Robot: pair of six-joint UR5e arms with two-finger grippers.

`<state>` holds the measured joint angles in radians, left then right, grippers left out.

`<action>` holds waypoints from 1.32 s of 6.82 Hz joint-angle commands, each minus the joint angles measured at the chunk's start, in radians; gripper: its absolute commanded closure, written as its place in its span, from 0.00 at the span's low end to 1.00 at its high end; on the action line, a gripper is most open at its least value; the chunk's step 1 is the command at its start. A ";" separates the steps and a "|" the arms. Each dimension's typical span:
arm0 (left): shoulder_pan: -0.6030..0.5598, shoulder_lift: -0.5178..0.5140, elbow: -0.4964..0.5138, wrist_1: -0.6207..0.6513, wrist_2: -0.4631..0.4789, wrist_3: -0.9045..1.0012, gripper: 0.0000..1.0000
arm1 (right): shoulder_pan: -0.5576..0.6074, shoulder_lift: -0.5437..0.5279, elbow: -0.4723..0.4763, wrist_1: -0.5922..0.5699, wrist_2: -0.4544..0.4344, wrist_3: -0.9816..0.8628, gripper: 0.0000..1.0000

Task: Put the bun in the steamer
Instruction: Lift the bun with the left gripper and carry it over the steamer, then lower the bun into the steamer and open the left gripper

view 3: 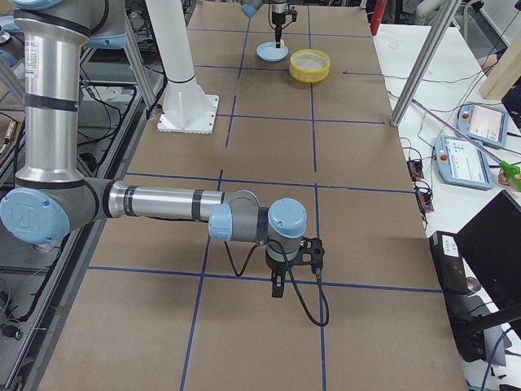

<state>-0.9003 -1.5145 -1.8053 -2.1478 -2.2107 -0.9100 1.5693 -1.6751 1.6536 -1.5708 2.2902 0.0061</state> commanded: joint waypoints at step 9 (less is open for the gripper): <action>-0.028 -0.492 0.397 0.241 0.009 -0.007 0.65 | 0.000 0.000 0.000 0.001 0.000 0.000 0.00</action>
<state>-0.9298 -2.0029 -1.4217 -1.8996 -2.2017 -0.9174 1.5693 -1.6751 1.6536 -1.5705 2.2902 0.0061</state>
